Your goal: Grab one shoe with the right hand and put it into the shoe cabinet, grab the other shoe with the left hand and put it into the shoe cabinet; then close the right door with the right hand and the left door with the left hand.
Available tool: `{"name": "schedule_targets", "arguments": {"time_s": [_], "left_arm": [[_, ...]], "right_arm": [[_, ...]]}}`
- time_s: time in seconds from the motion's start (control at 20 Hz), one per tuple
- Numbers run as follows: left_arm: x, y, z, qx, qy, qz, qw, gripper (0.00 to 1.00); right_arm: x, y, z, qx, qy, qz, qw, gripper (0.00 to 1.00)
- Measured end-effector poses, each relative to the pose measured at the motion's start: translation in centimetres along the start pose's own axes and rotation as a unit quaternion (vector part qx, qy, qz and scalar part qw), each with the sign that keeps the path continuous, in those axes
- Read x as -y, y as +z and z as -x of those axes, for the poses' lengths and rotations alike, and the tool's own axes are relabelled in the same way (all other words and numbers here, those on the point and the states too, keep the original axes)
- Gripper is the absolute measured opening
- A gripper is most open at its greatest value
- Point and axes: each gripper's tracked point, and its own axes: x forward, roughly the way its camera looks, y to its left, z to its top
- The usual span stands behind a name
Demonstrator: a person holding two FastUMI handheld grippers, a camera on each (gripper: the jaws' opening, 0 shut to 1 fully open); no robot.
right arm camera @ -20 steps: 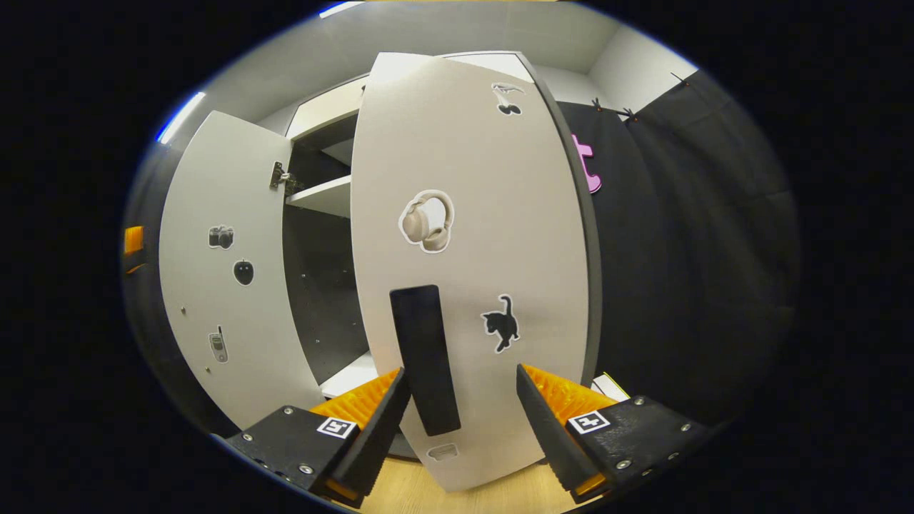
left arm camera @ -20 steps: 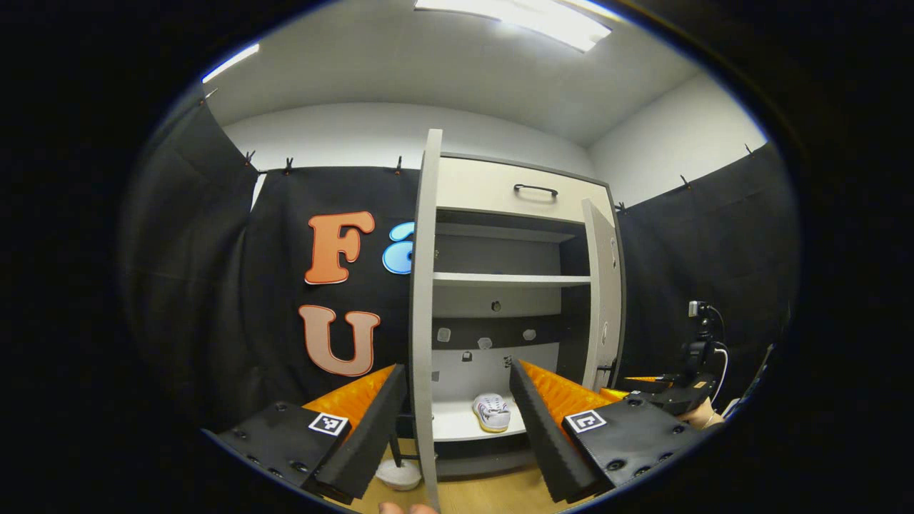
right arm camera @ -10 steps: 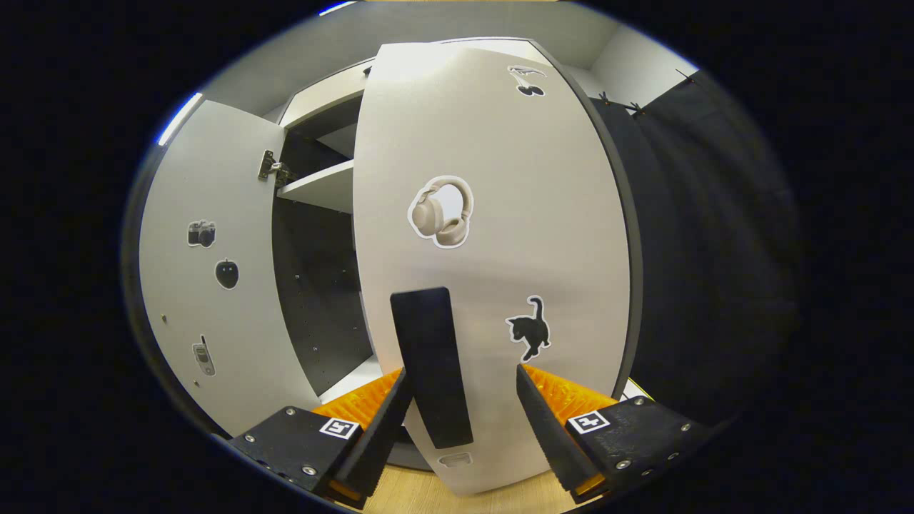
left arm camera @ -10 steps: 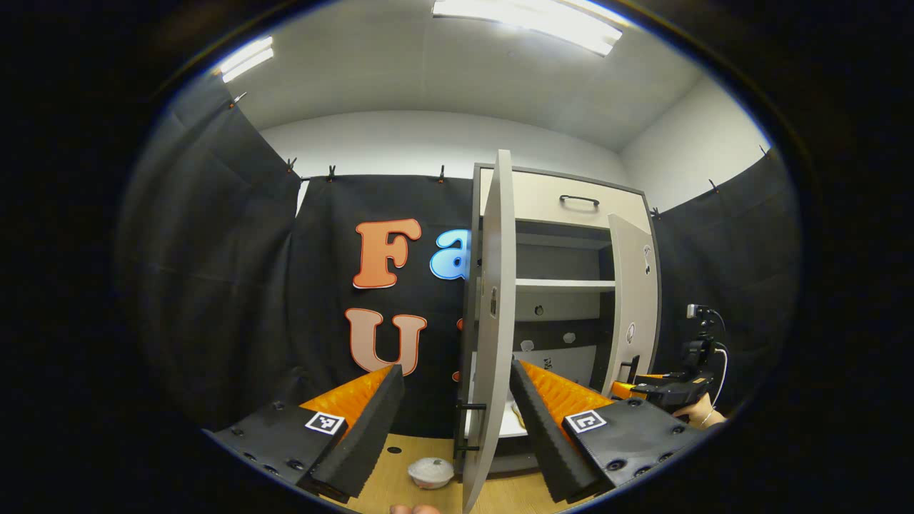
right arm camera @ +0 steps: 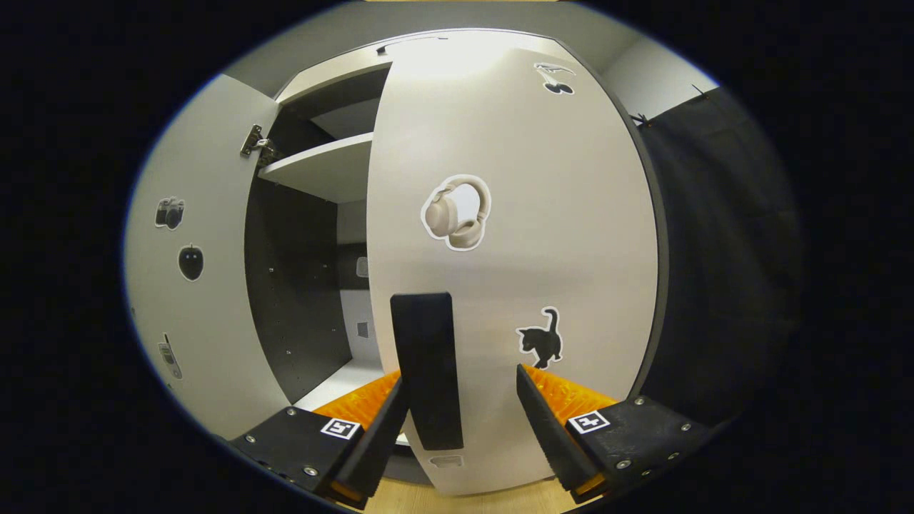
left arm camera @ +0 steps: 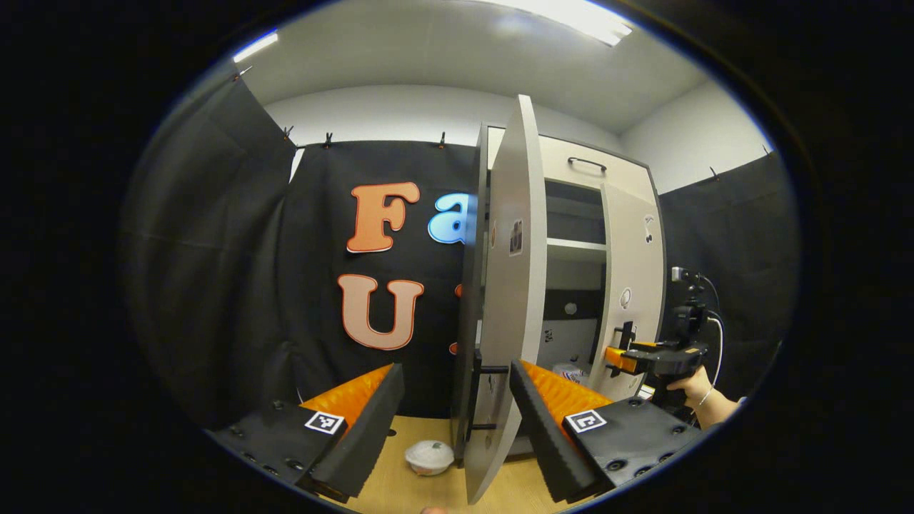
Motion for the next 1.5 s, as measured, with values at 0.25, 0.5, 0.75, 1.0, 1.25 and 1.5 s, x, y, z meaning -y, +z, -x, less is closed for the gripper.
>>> {"name": "schedule_targets", "arguments": {"time_s": [0.25, 0.5, 0.75, 1.0, 1.25, 1.5], "left_arm": [[-0.6, -2.2, -1.2, -0.022, -0.006, 0.014, 1.0, 0.94], [-0.7, -3.8, -2.2, -0.034, -0.014, 0.026, 0.999, 0.96], [0.0, -5.1, -3.4, -0.048, -0.015, 0.02, 0.999, 0.96], [1.5, -5.5, -3.6, -0.053, -0.031, 0.01, 0.998, 0.94], [6.4, -6.6, -5.0, -0.069, -0.1, 0.057, 0.991, 0.98], [9.9, -7.3, -6.9, -0.073, -0.117, 0.036, 0.99, 0.93]], "right_arm": [[0.2, -0.4, -1.3, -0.001, -0.015, 0.009, 1.0, 0.9], [-0.1, -1.3, -1.8, -0.017, -0.012, 0.013, 1.0, 0.9], [-0.3, -0.5, -0.6, -0.011, -0.007, -0.004, 1.0, 0.91], [1.5, 0.2, 2.7, 0.001, -0.012, -0.006, 1.0, 0.92], [4.3, 1.7, 6.2, 0.021, -0.027, -0.026, 0.999, 0.92], [8.5, 3.0, 10.3, 0.041, -0.059, -0.032, 0.997, 0.92]]}}
